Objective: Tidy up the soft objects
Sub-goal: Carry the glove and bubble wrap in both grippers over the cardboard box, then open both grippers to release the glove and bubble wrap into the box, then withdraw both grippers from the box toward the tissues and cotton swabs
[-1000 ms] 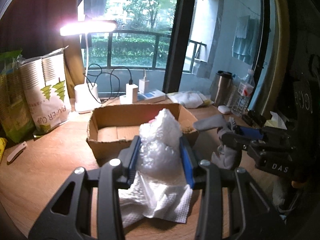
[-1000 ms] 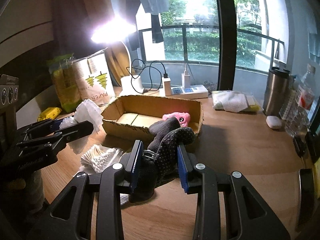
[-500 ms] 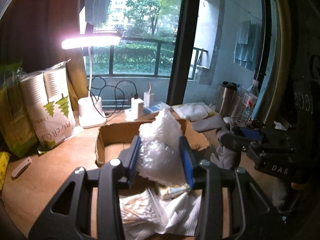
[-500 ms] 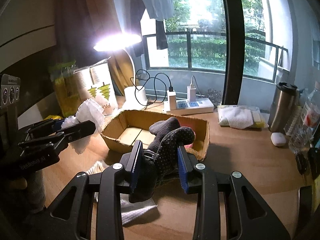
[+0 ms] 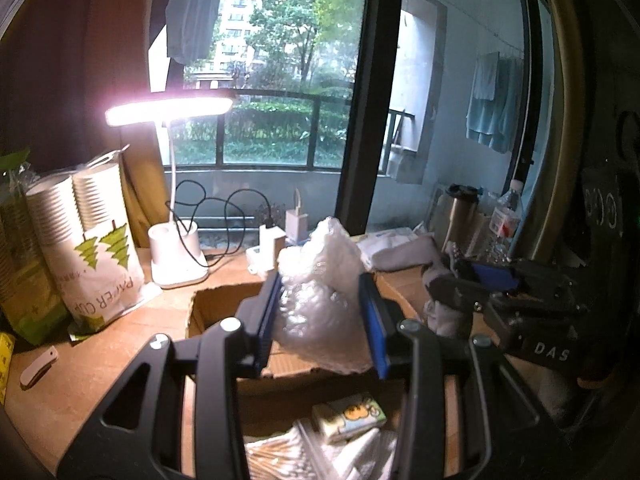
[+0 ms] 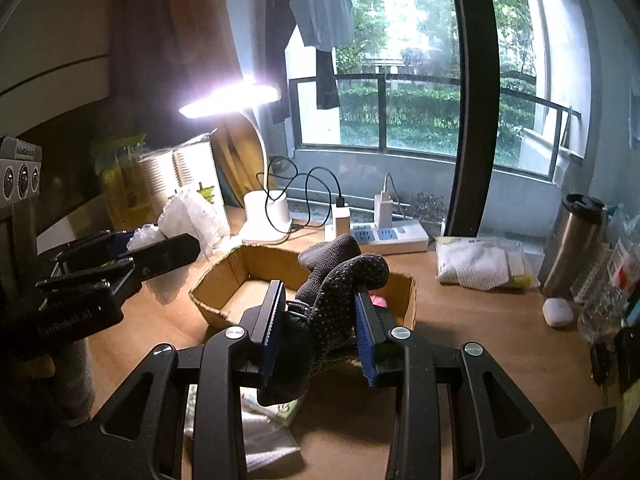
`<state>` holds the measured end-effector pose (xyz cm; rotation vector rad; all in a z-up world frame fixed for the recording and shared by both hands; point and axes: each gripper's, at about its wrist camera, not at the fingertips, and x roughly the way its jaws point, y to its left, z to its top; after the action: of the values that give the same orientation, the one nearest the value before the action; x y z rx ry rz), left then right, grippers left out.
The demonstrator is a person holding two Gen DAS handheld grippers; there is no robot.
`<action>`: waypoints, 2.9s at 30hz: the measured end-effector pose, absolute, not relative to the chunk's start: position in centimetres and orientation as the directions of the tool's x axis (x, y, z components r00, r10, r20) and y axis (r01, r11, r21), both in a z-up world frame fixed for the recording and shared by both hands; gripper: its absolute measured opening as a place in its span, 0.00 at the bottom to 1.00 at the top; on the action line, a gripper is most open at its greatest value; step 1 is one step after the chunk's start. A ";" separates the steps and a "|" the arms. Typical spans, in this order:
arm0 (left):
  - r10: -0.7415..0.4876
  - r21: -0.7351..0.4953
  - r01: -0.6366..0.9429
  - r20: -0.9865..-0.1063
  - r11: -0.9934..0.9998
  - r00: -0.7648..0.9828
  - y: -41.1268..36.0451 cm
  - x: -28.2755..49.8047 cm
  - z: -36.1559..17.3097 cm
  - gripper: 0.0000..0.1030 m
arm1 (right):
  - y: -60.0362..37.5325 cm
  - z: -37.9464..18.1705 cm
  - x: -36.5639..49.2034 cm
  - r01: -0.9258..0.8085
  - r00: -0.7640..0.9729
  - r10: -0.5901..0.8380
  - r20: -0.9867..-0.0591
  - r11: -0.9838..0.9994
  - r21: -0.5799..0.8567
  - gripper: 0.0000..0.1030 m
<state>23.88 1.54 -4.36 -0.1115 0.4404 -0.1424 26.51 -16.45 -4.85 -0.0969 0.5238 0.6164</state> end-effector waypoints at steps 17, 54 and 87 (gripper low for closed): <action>-0.169 -0.162 0.111 -0.410 0.980 0.896 1.8 28.1 -6.1 0.39 | -14.9 -6.2 30.4 -0.586 0.681 0.528 -0.507 0.808 0.054 0.34; -0.173 -0.202 0.053 -0.638 0.978 0.750 1.6 34.1 -14.2 0.47 | -13.0 -12.1 34.8 -0.612 0.551 0.572 -0.607 0.772 0.172 0.35; -0.162 -0.217 0.049 -0.542 0.975 0.825 2.8 27.5 -9.8 0.69 | -14.1 -8.7 29.8 -0.600 0.615 0.557 -0.558 0.790 0.128 0.44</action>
<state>27.54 2.77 -9.81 -0.1974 0.5918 -0.1124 29.79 -14.08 -8.66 -0.0743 0.6173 0.6667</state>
